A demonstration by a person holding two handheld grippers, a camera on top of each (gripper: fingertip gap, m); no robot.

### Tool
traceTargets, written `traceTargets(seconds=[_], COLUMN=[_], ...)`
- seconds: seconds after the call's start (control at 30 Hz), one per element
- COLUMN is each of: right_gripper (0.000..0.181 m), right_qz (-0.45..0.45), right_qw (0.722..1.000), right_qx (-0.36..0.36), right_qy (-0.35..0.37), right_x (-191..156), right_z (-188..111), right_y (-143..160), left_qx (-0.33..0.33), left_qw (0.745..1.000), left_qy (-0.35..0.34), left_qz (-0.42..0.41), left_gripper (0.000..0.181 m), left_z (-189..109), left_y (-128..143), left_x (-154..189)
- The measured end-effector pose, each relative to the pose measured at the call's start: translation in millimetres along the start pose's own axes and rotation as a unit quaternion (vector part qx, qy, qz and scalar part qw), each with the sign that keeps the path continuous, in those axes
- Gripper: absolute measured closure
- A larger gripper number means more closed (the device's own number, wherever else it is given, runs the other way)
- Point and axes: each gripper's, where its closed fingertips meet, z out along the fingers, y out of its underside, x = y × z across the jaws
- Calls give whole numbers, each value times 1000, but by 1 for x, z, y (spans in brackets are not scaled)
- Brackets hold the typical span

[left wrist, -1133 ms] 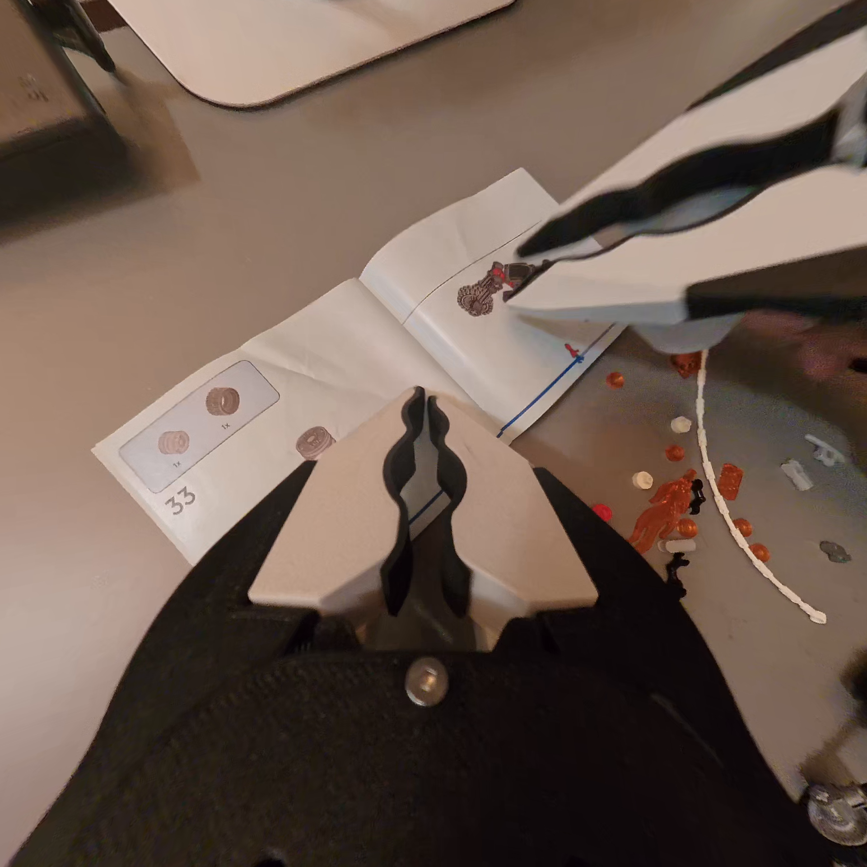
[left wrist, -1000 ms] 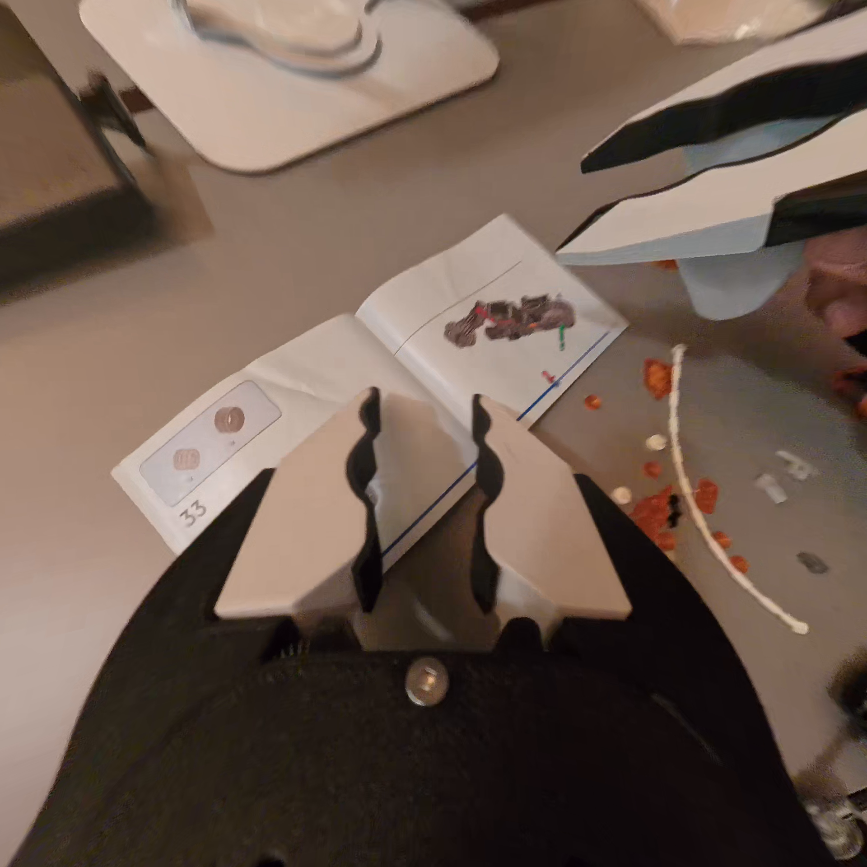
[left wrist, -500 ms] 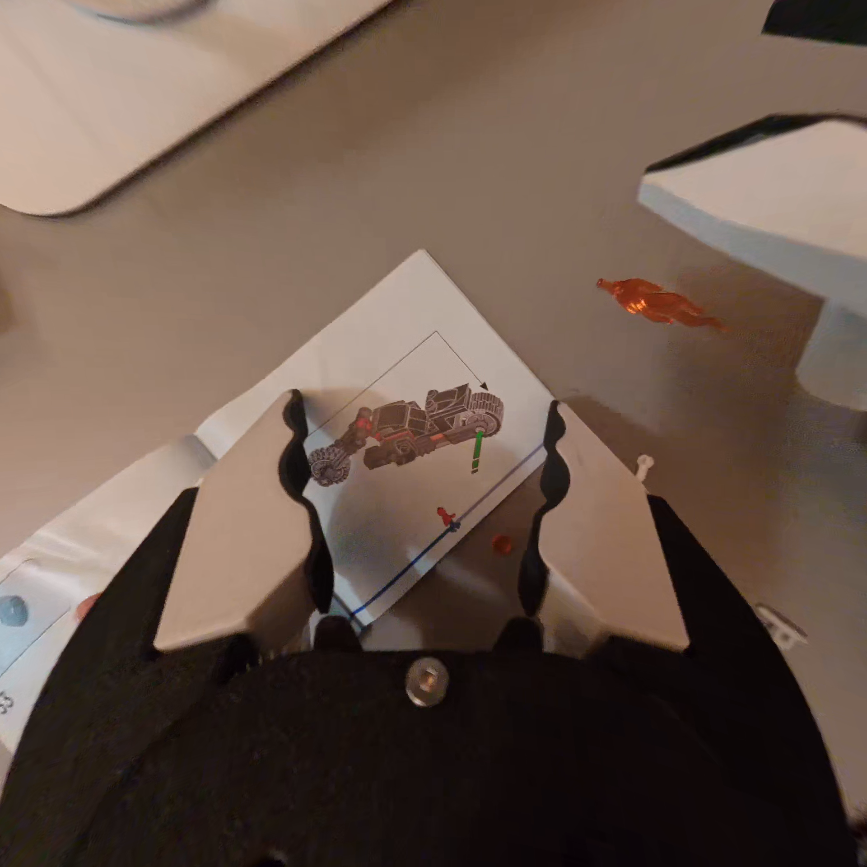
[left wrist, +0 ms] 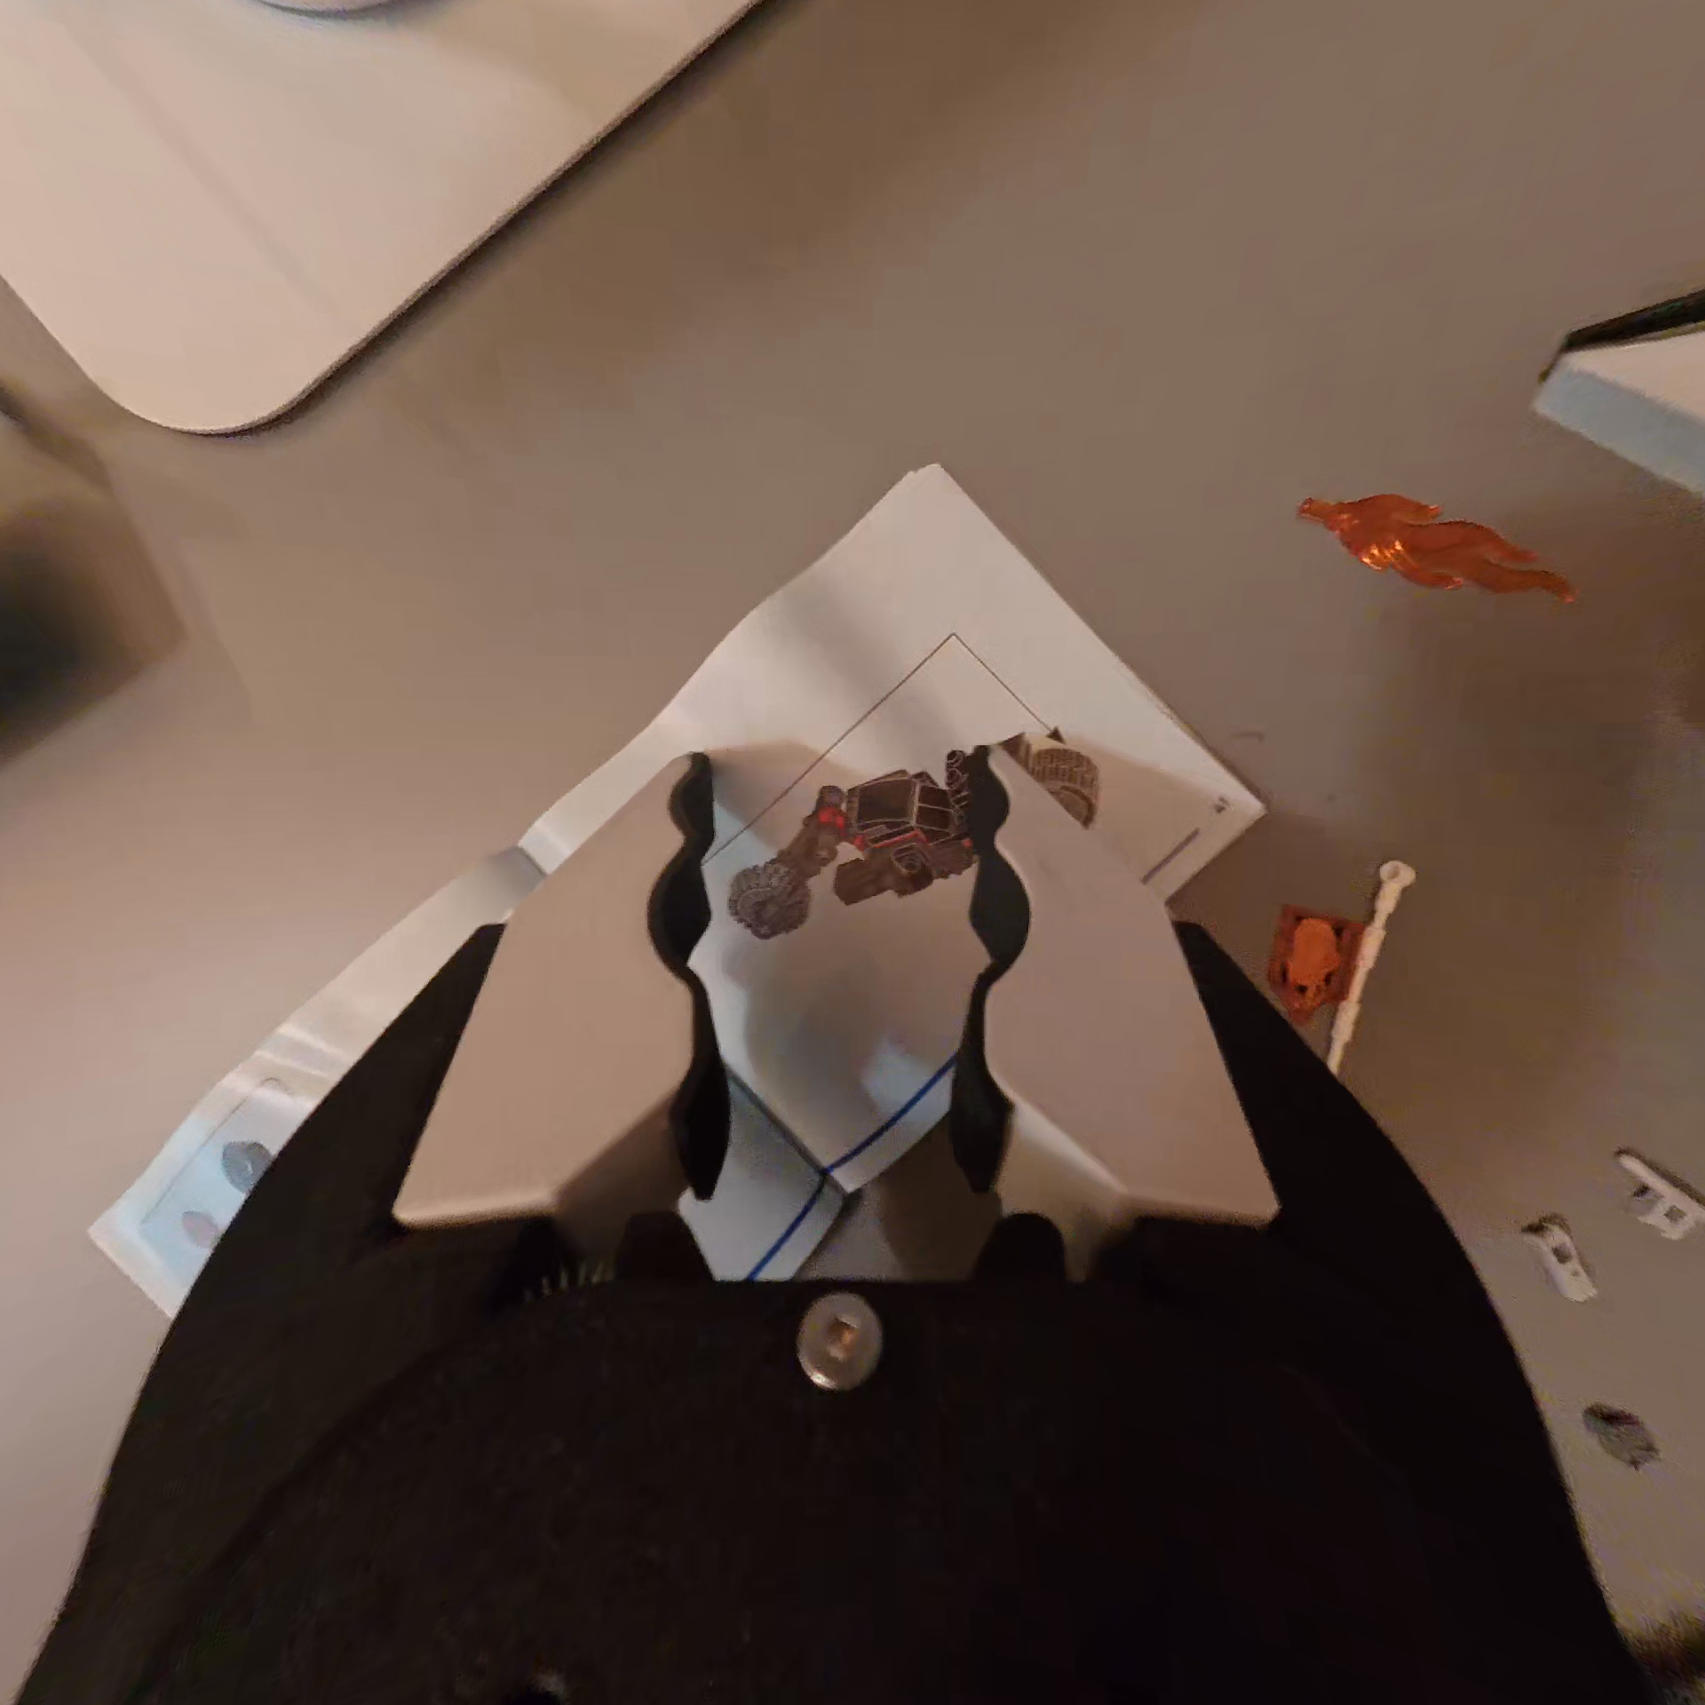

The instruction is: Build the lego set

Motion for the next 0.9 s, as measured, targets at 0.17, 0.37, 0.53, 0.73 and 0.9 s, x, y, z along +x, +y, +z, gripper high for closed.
traceTargets(seconds=[0.17,0.37,0.53,0.73,0.9], right_gripper=[135,133,127,113,117], right_qz=[-5,-5,-16,-28,59], right_qw=[1000,1000,996,989,967], right_qx=[-5,-21,-61,-99,-33], right_qy=[-2,-20,-63,-105,-247], right_x=[-2,-12,-34,-54,-100], right_z=[3,9,18,24,14], right_y=[4,12,31,46,21], left_qx=[5,17,41,150,226], left_qw=[1000,999,999,984,955], left_qy=[-9,-32,14,76,150], left_qz=[4,31,-4,-62,-123], left_gripper=[151,176,178,179,180], left_z=[0,2,-1,-35,-62], left_y=[-1,-3,-3,-18,-22], left_x=[-7,-9,-9,-15,-25])
